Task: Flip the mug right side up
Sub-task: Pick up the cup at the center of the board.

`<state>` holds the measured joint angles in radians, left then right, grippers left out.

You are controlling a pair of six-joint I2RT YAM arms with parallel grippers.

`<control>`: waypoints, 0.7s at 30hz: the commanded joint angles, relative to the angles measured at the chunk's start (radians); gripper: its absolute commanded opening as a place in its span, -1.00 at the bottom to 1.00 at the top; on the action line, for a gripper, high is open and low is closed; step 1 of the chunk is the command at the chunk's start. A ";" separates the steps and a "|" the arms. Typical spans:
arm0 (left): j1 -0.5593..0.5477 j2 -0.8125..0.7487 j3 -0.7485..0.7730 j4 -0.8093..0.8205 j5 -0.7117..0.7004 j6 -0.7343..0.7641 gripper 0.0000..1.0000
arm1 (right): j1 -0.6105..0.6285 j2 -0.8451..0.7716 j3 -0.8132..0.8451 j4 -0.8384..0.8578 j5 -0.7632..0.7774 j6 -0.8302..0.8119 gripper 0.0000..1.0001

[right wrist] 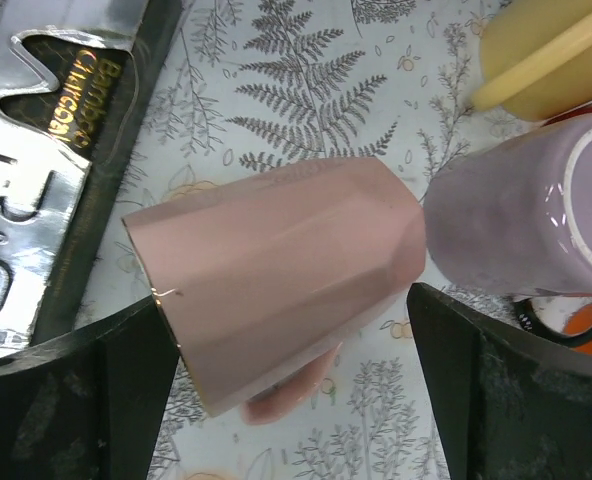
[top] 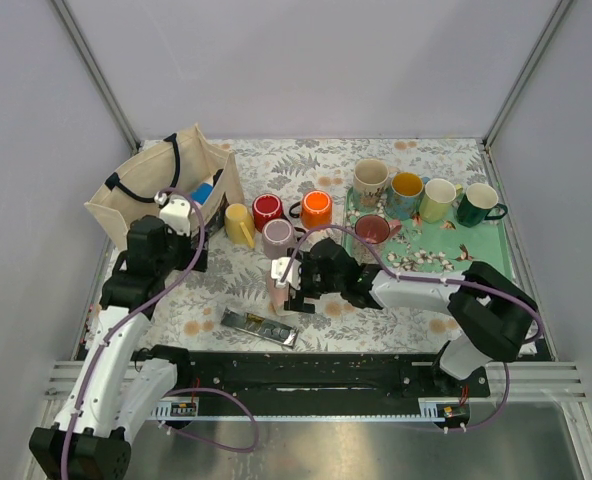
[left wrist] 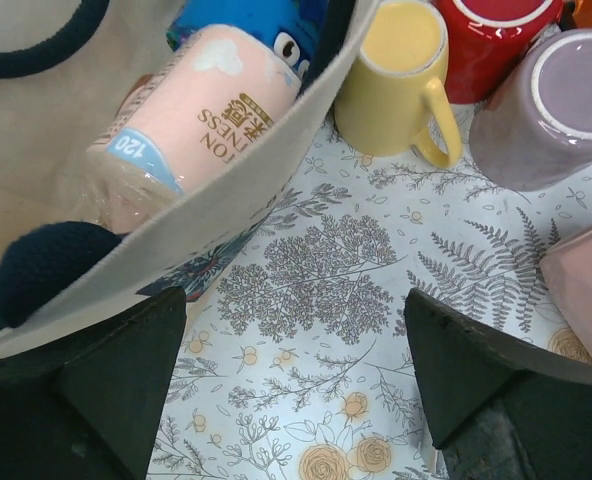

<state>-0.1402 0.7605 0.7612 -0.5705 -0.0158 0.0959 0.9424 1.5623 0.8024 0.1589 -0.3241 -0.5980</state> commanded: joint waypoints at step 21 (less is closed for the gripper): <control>0.048 0.020 0.046 0.092 0.099 -0.120 0.79 | 0.073 -0.002 -0.059 0.167 0.269 -0.284 -0.34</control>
<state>-0.0959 0.7891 0.7868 -0.5636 0.0513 0.0189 1.0130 1.6173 0.6849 0.4488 -0.1581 -0.9306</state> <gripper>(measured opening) 0.906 0.412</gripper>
